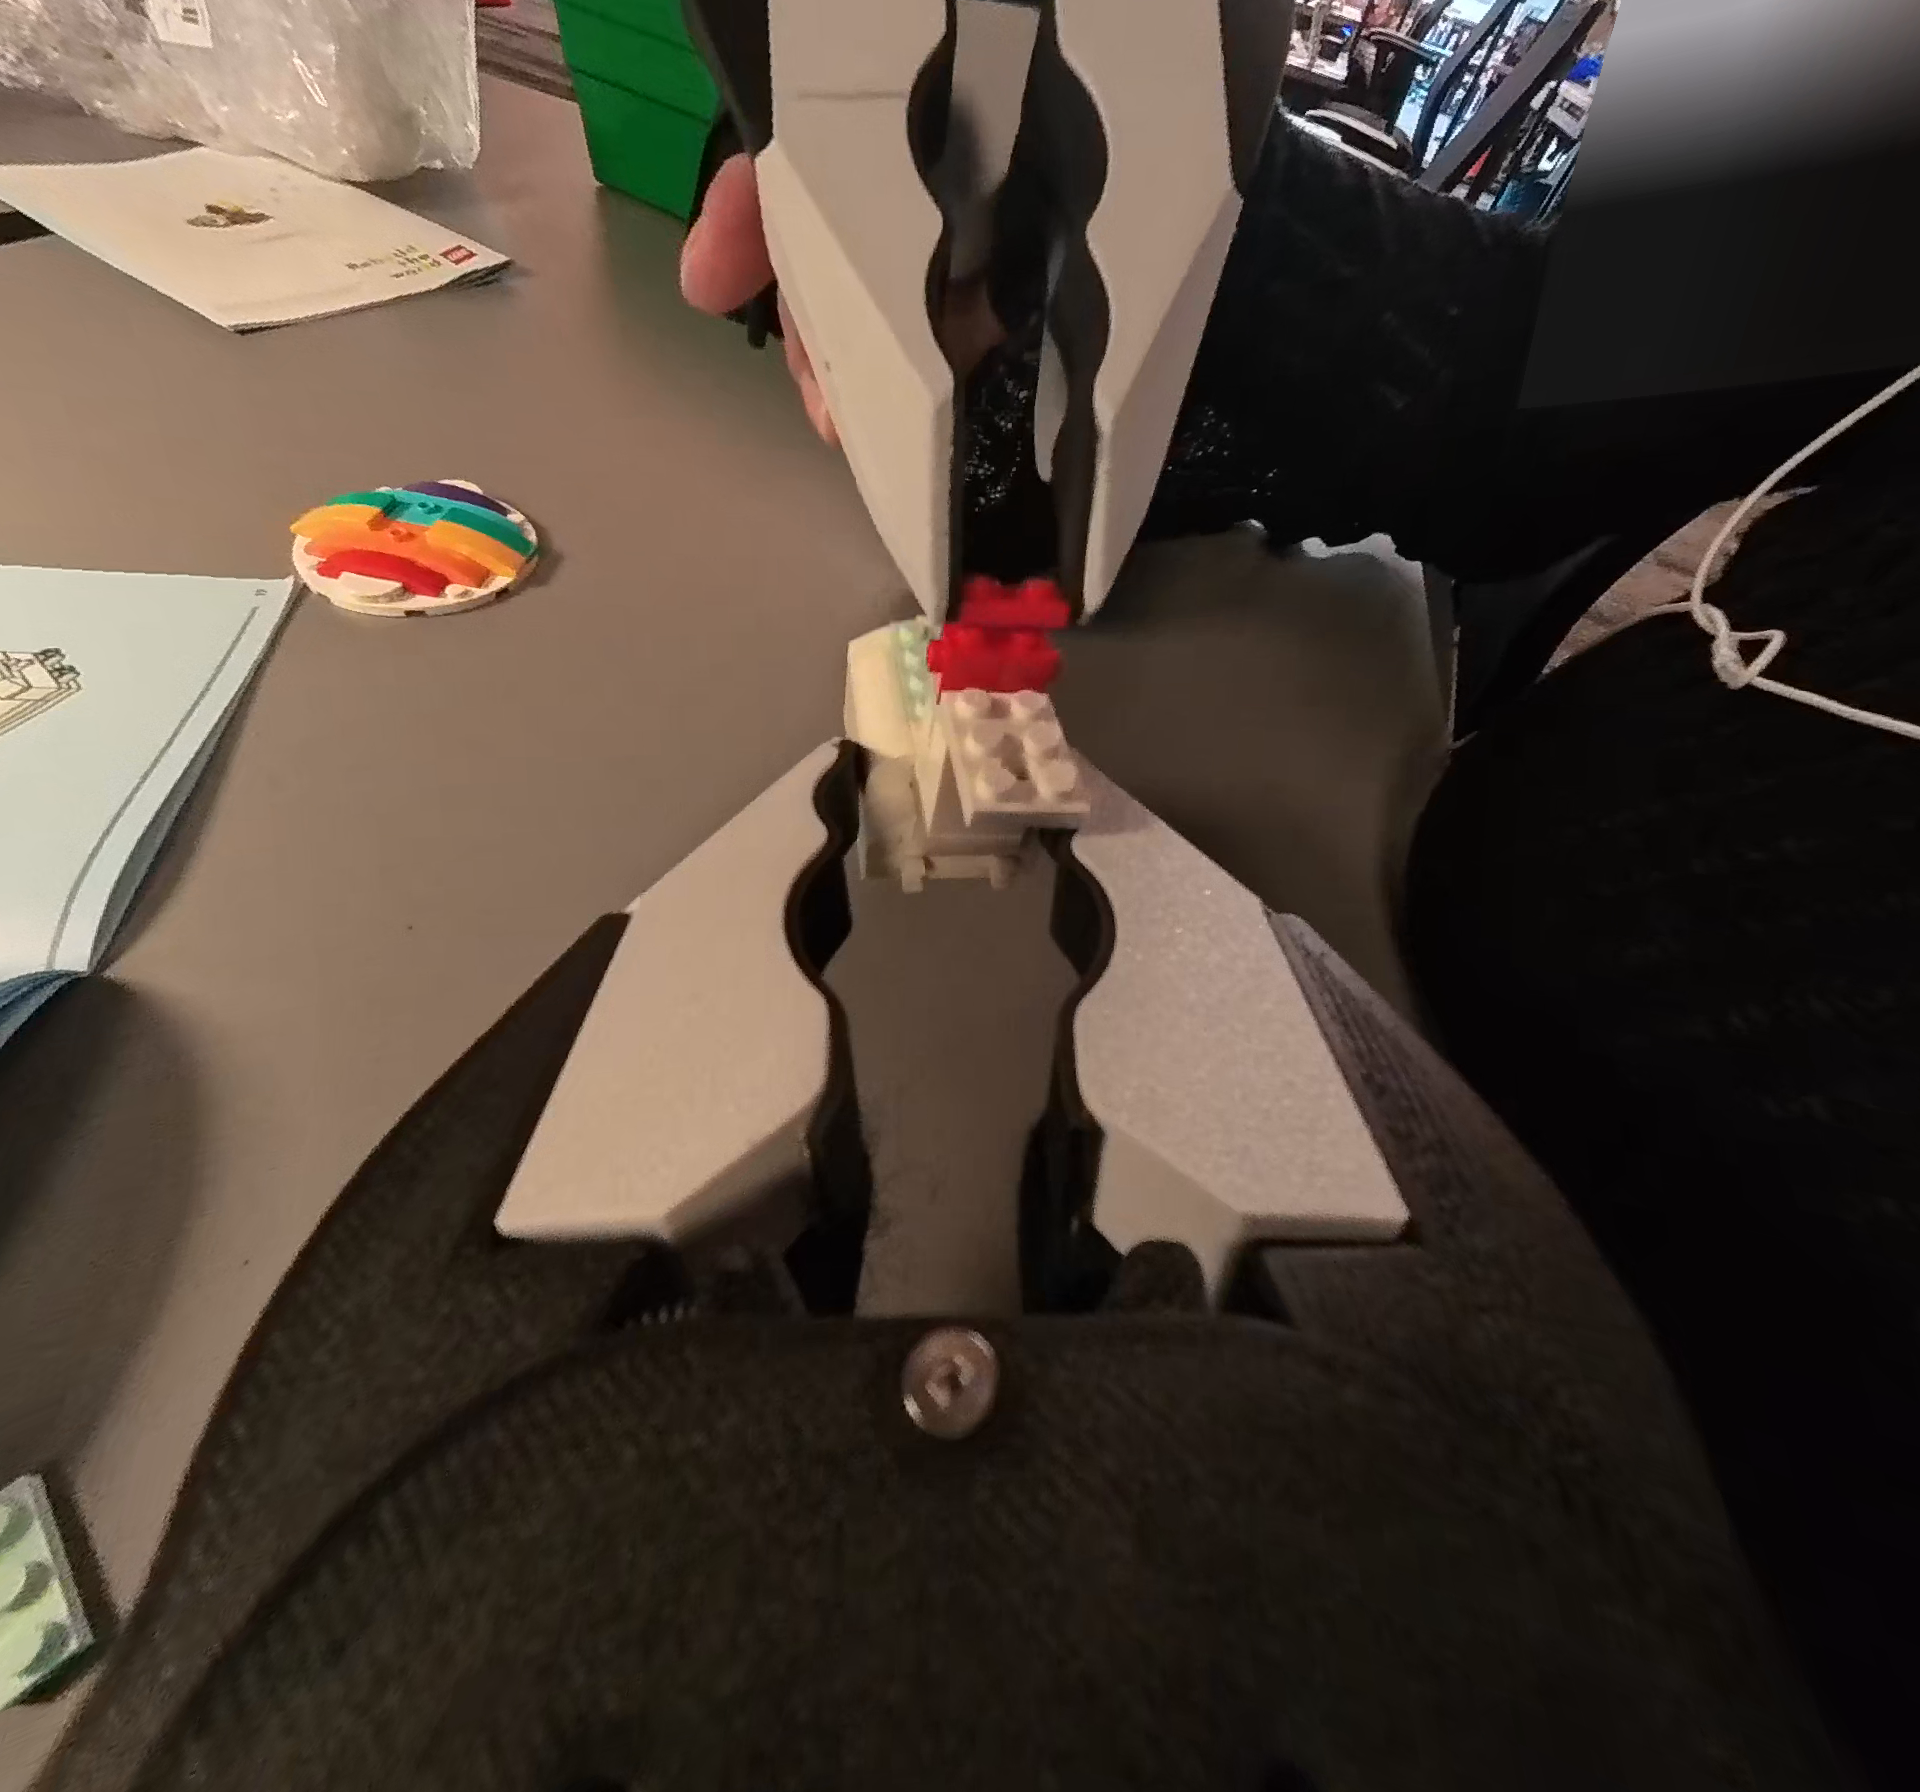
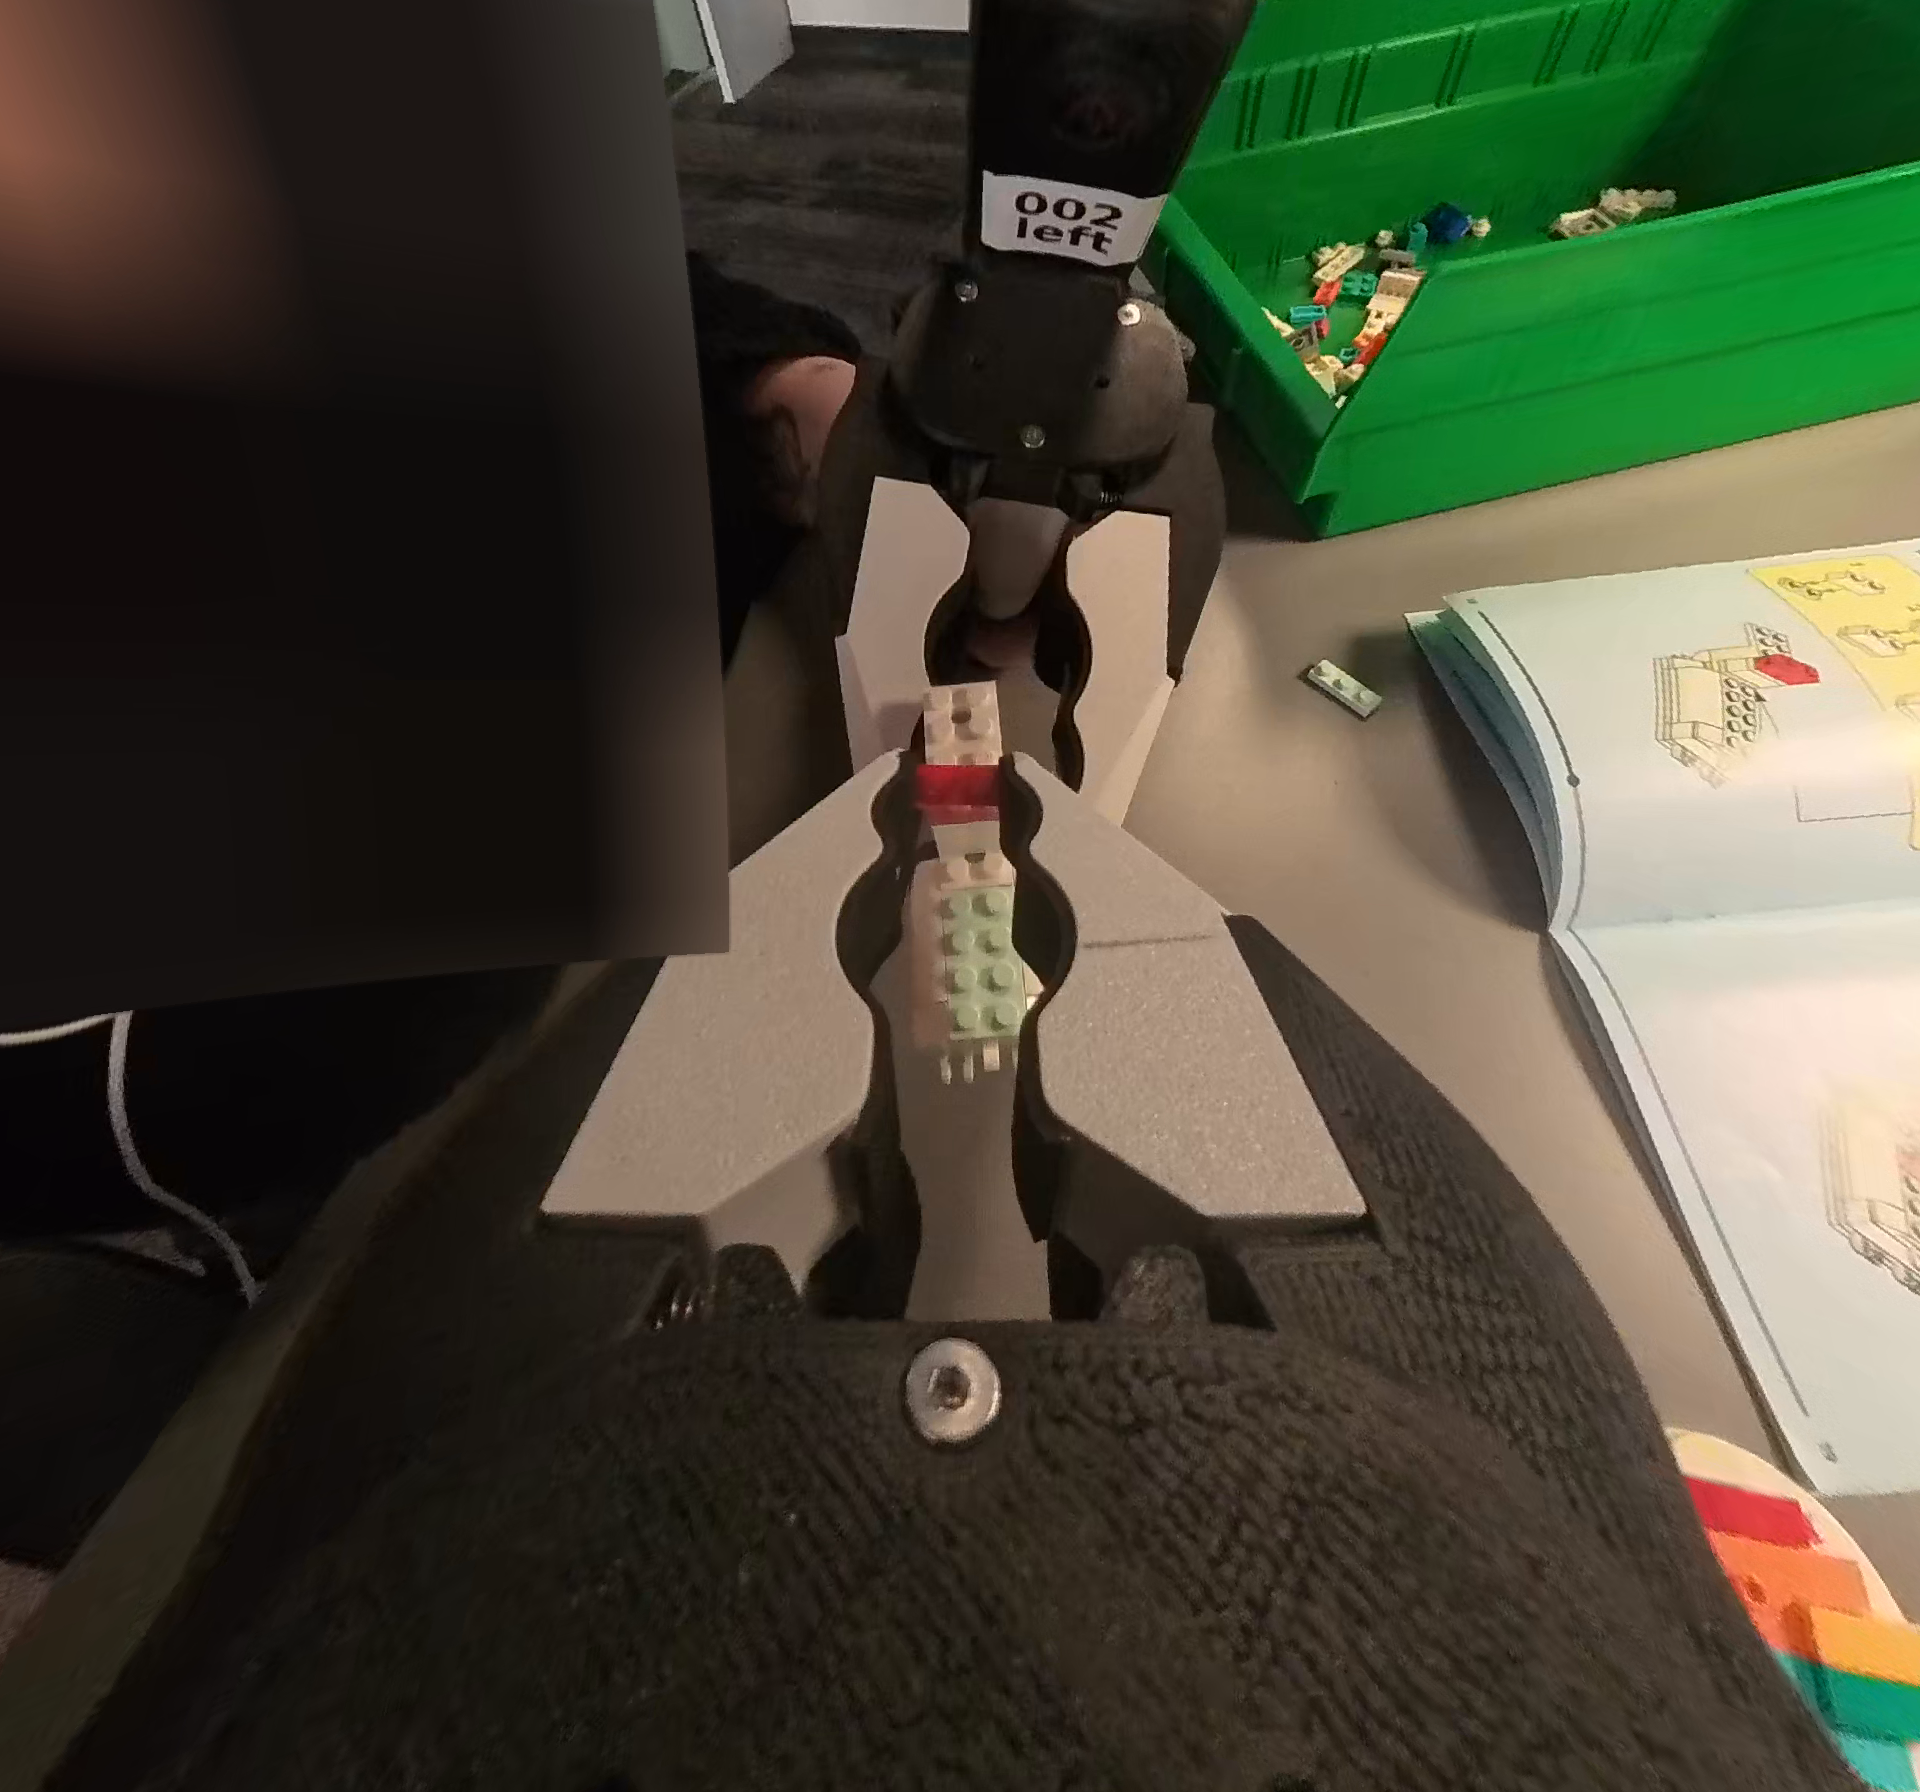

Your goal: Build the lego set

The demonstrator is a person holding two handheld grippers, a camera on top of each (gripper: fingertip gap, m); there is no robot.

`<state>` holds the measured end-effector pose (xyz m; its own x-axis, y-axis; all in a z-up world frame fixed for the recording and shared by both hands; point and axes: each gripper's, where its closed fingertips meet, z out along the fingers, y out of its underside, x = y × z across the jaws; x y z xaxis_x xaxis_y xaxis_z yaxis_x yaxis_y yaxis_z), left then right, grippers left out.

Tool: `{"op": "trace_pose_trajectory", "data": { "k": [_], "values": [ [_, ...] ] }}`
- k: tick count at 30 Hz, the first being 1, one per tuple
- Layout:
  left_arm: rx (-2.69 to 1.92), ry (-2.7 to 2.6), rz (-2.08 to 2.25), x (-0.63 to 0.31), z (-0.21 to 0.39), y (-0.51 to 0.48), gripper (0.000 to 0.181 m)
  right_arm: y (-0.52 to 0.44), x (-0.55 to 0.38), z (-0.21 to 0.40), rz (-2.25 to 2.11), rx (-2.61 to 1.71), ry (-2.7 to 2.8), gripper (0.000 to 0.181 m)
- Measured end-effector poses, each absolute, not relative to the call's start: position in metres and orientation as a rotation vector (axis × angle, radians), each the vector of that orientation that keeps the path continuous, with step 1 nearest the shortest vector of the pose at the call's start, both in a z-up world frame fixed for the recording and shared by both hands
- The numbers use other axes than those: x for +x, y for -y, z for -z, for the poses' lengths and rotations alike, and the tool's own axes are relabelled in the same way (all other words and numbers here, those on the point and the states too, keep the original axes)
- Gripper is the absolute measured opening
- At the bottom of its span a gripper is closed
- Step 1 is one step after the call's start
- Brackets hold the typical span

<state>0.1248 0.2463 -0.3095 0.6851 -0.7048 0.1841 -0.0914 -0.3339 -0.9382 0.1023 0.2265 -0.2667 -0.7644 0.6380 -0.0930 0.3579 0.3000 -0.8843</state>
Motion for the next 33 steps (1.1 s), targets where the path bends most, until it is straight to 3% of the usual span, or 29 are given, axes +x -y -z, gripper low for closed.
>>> {"op": "trace_pose_trajectory", "data": {
  "k": [33],
  "values": [
    [-1.844,-0.655,0.703,0.1269,0.313,-0.2459,0.034,-0.2246,0.1049,0.2715,-1.355,-0.87,2.348,0.016]
  ]
}}
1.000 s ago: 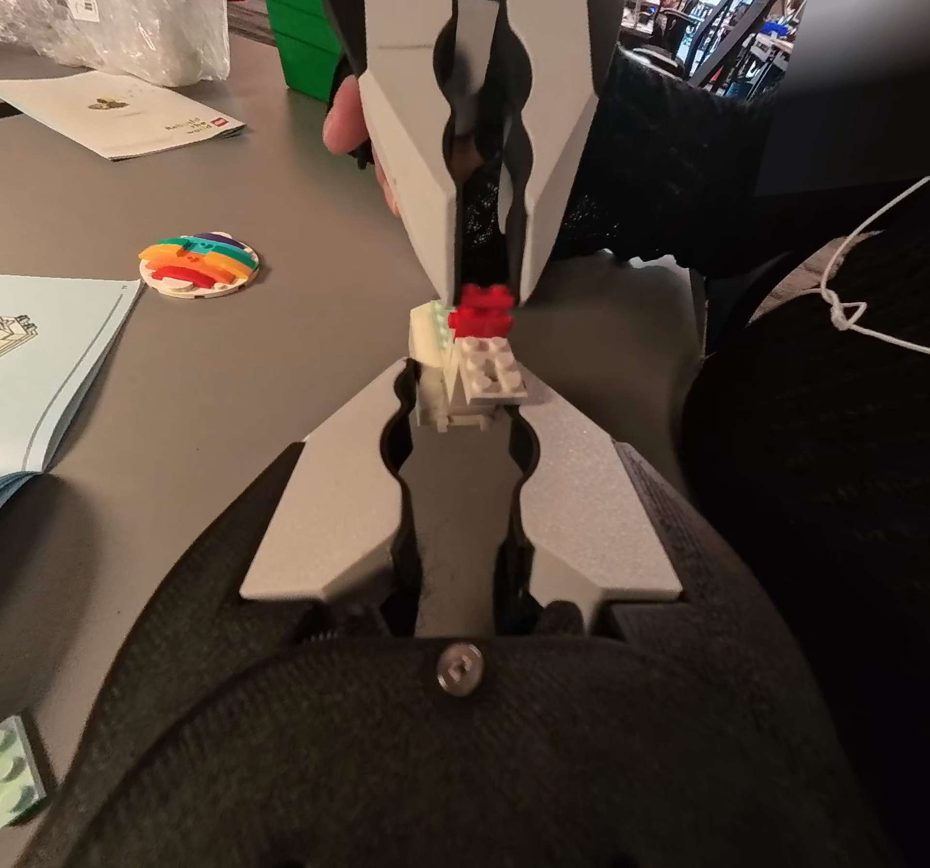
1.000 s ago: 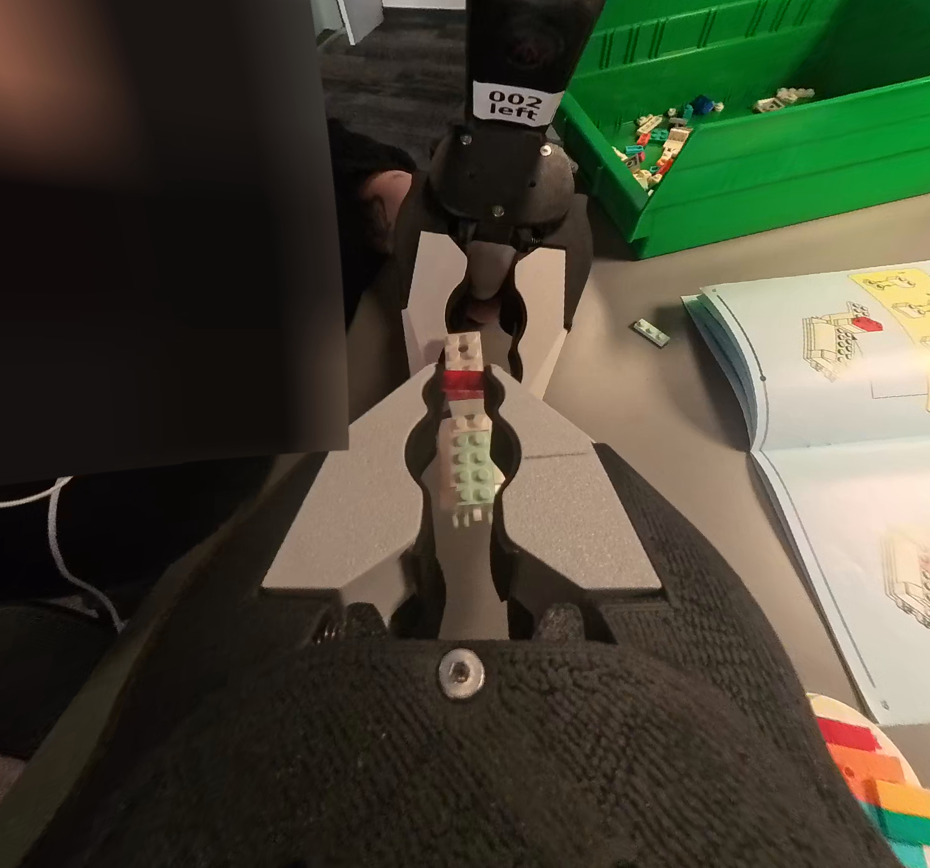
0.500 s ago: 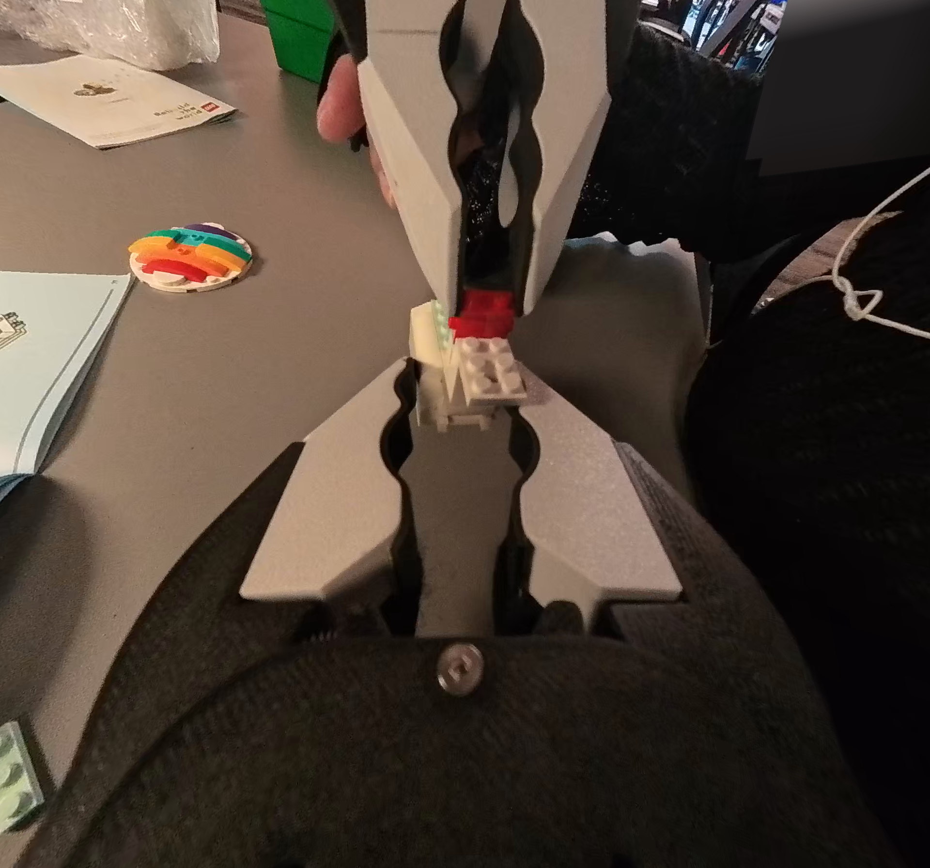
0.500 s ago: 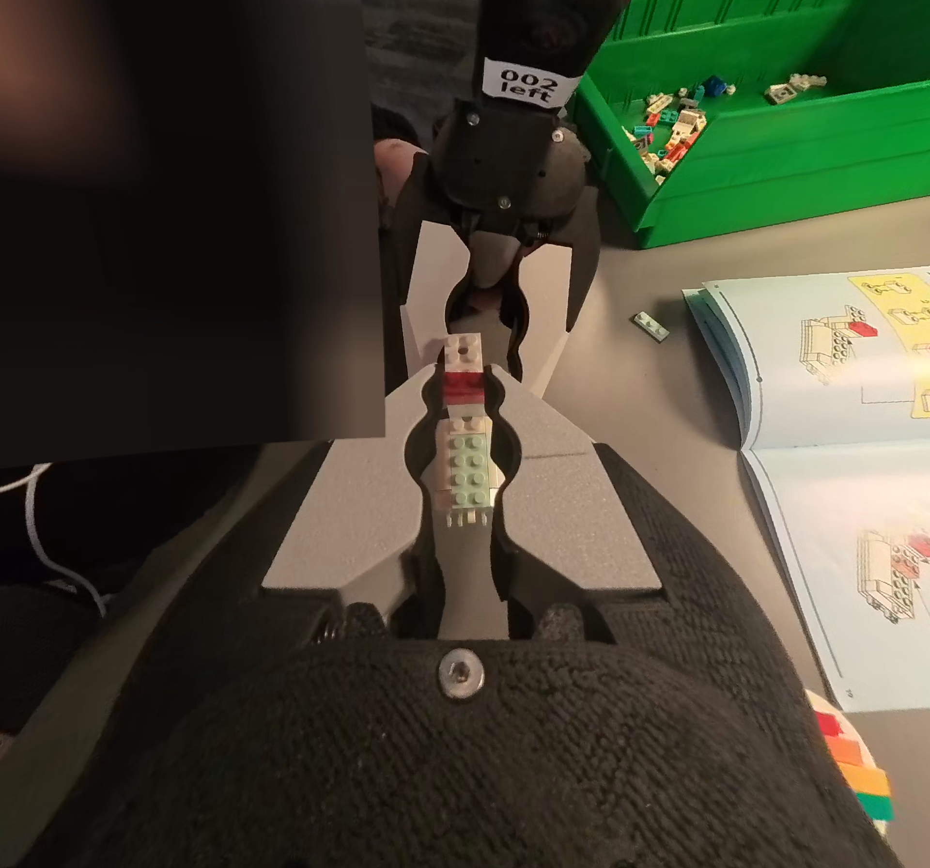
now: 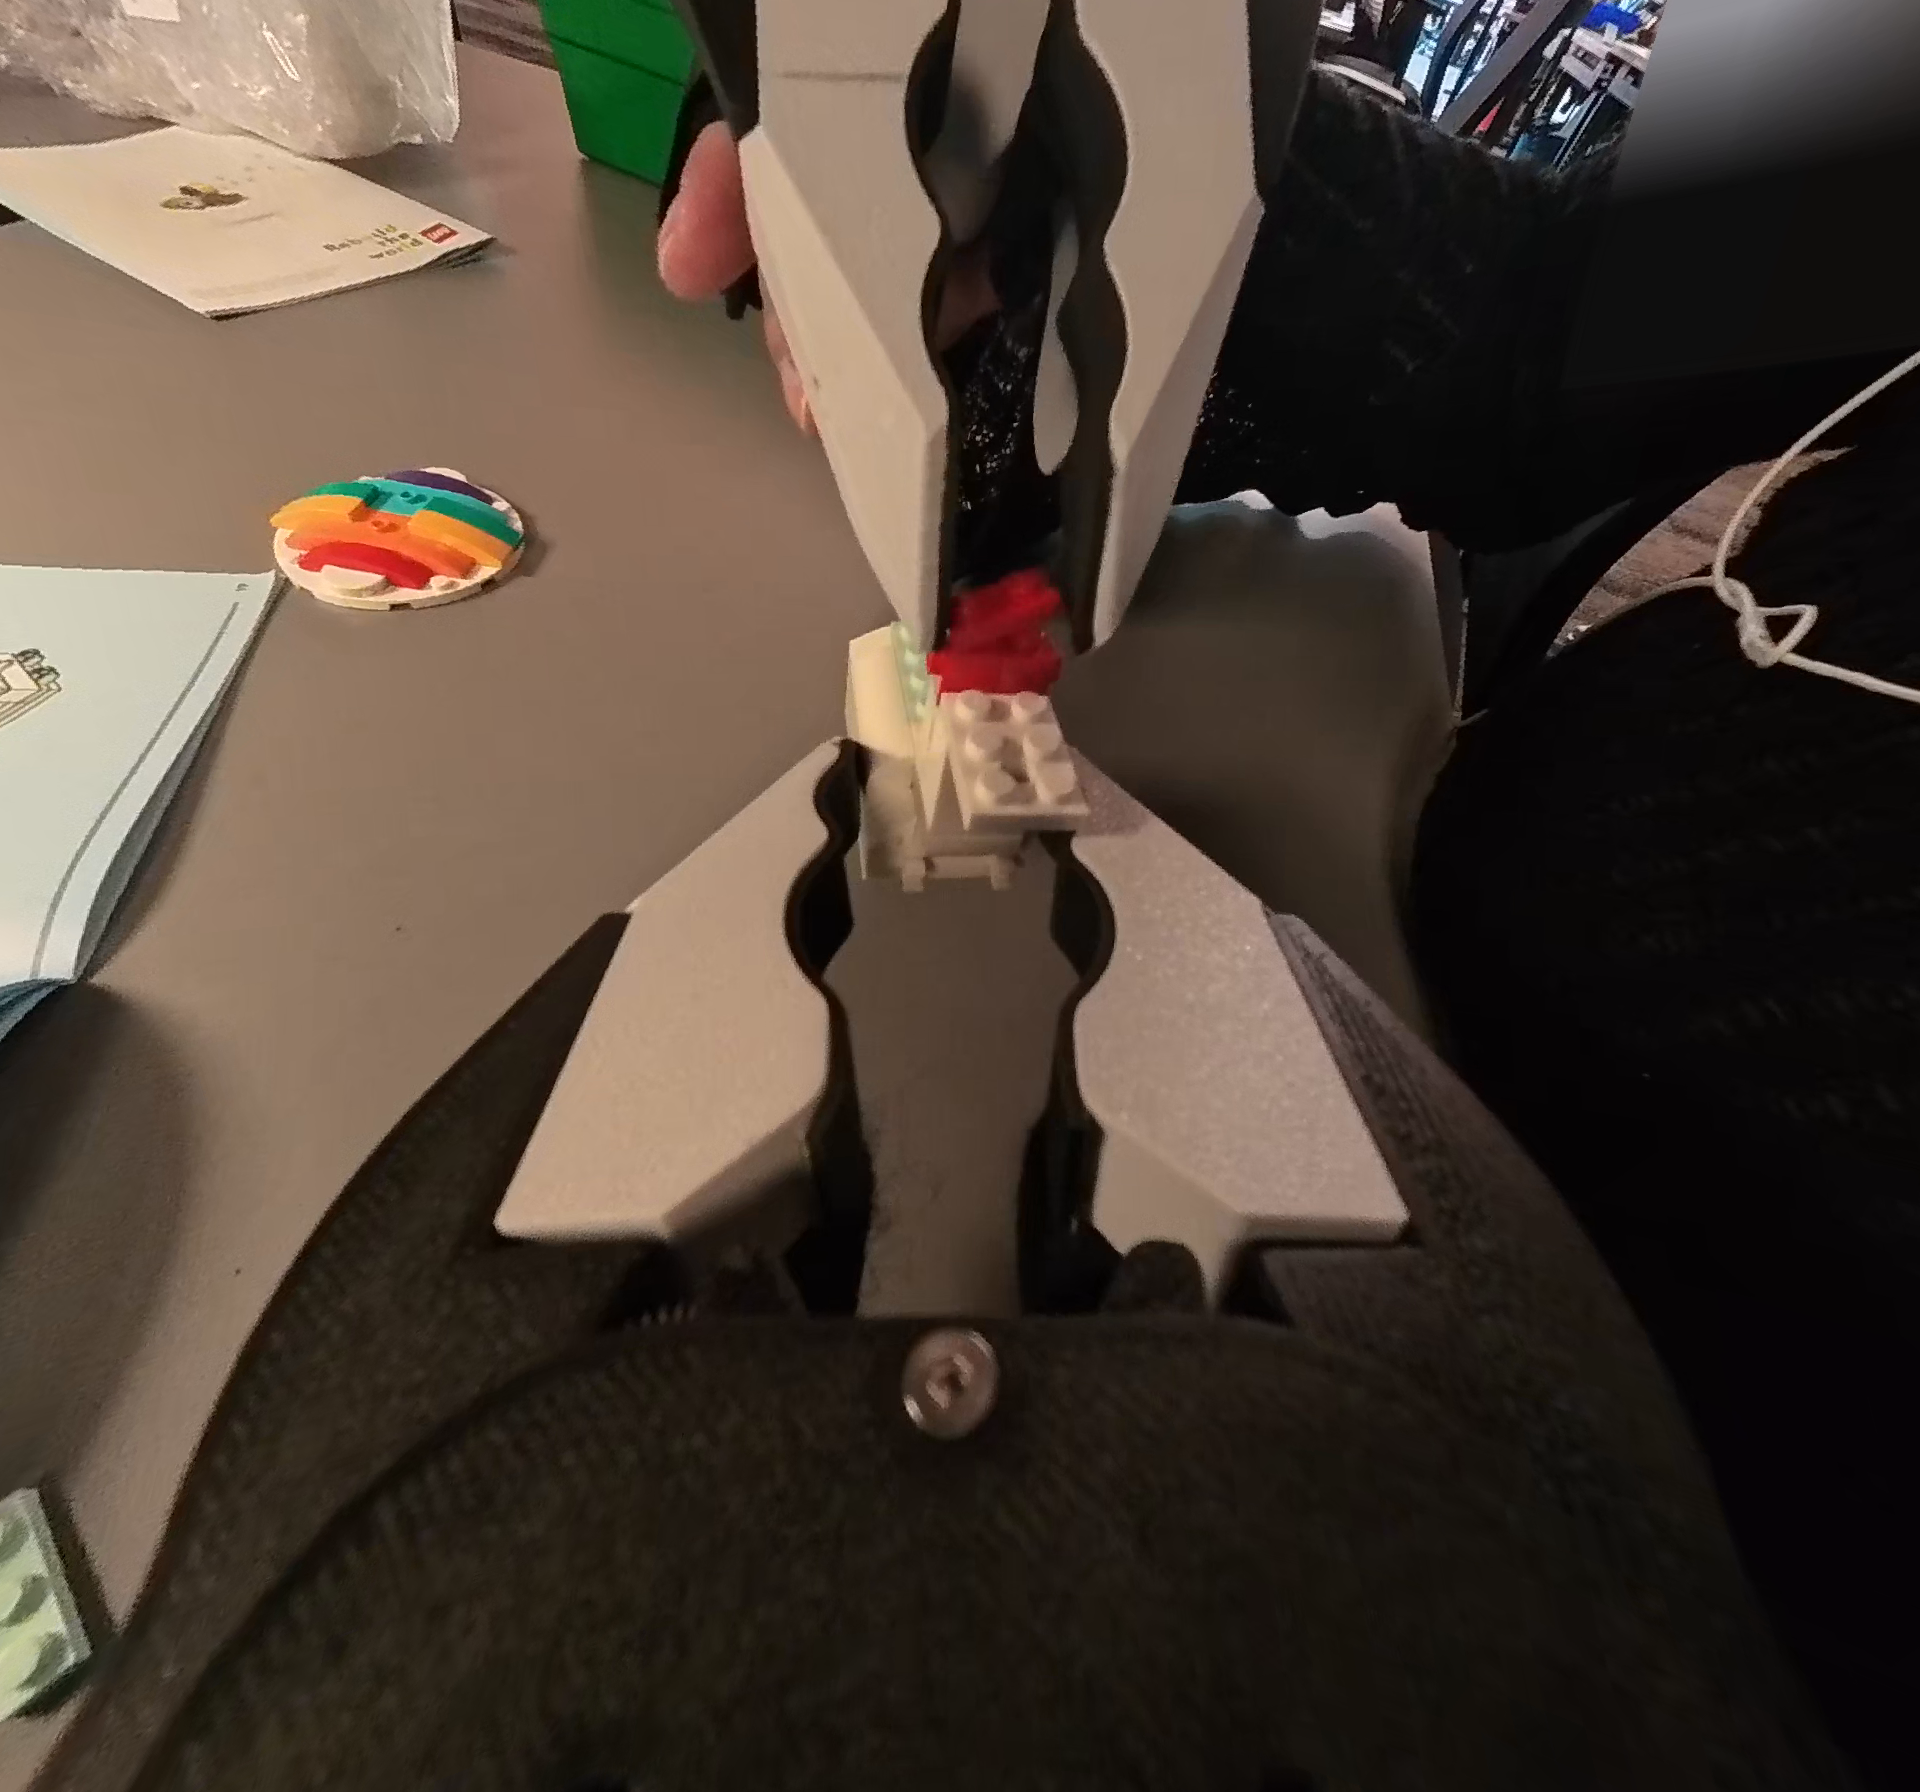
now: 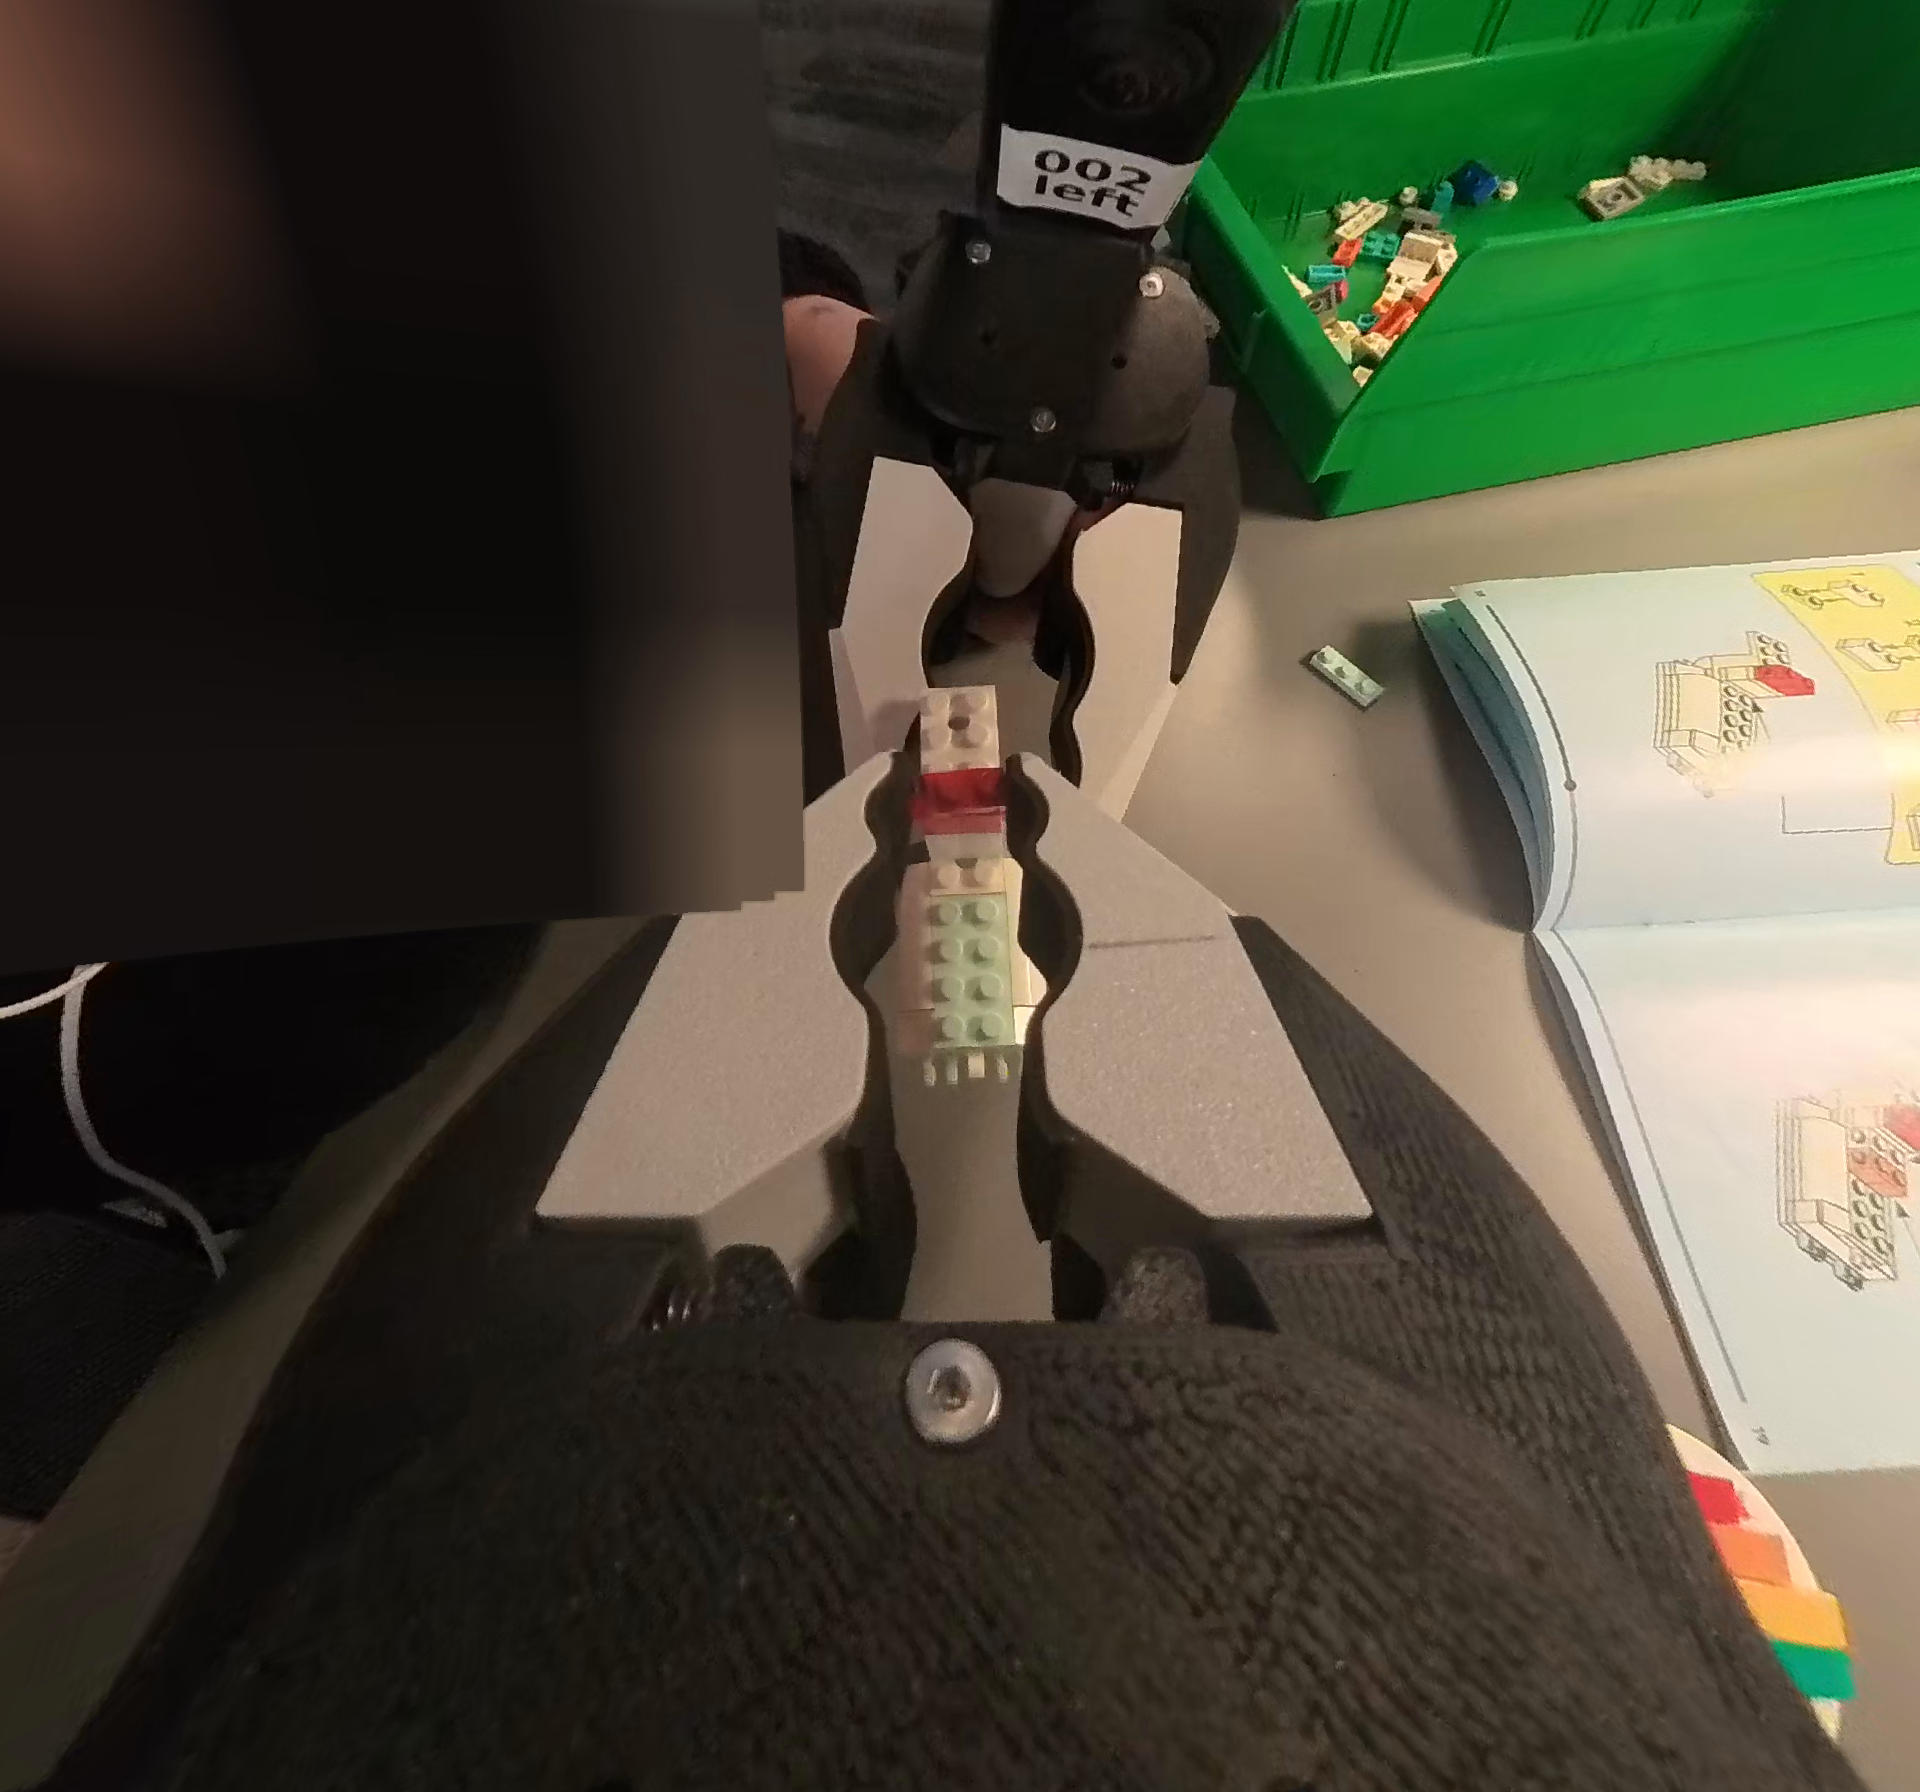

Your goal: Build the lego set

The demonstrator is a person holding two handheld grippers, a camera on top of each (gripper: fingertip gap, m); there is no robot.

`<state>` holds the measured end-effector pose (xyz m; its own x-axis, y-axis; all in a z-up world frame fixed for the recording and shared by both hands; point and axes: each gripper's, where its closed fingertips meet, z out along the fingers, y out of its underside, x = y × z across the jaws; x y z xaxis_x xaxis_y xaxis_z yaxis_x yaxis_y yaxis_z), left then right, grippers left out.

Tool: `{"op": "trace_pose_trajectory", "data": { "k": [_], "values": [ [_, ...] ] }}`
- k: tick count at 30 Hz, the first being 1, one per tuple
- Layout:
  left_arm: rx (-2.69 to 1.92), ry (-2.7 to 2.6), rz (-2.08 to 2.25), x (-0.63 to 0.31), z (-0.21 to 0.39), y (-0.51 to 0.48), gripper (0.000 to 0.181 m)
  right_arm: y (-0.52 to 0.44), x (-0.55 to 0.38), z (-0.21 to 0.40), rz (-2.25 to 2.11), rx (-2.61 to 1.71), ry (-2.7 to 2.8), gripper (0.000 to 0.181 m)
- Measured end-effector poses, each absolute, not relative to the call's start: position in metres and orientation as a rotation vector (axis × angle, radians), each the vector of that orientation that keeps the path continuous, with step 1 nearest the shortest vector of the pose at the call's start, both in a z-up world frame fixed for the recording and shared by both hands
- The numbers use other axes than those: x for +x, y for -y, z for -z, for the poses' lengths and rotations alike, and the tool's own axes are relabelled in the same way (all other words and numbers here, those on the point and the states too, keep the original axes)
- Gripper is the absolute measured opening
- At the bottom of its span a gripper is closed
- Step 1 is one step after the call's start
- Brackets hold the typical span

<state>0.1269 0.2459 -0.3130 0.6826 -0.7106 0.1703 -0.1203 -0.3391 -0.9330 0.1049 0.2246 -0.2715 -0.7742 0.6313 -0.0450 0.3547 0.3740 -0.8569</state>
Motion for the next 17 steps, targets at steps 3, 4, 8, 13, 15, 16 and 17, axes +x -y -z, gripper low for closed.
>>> {"op": "trace_pose_trajectory", "data": {
  "k": [3,4,8,13,15,16,17],
  "values": [
    [-1.844,-0.654,0.704,0.1268,0.313,-0.246,0.034,-0.2246,0.1047,0.2715,-1.356,-0.87,2.344,0.016],
    [-1.844,-0.654,0.704,0.1269,0.313,-0.2459,0.034,-0.2247,0.1046,0.2714,-1.356,-0.87,2.343,0.016],
    [-1.842,-0.654,0.704,0.1269,0.3128,-0.2459,0.034,-0.2249,0.1039,0.2711,-1.358,-0.873,2.334,0.017],
    [-1.83,-0.639,0.686,0.1257,0.3108,-0.2474,0.034,-0.2255,0.1015,0.27,-1.347,-0.879,2.311,0.014],
    [-1.826,-0.623,0.663,0.1238,0.3101,-0.2493,0.034,-0.2266,0.0993,0.2694,-1.331,-0.891,2.292,0.014],
    [-1.825,-0.611,0.647,0.1223,0.3097,-0.2507,0.034,-0.2275,0.0977,0.2692,-1.318,-0.898,2.279,0.014],
    [-1.822,-0.6,0.628,0.1206,0.3091,-0.2522,0.034,-0.2284,0.096,0.2688,-1.304,-0.902,2.263,0.014]
  ]
}}
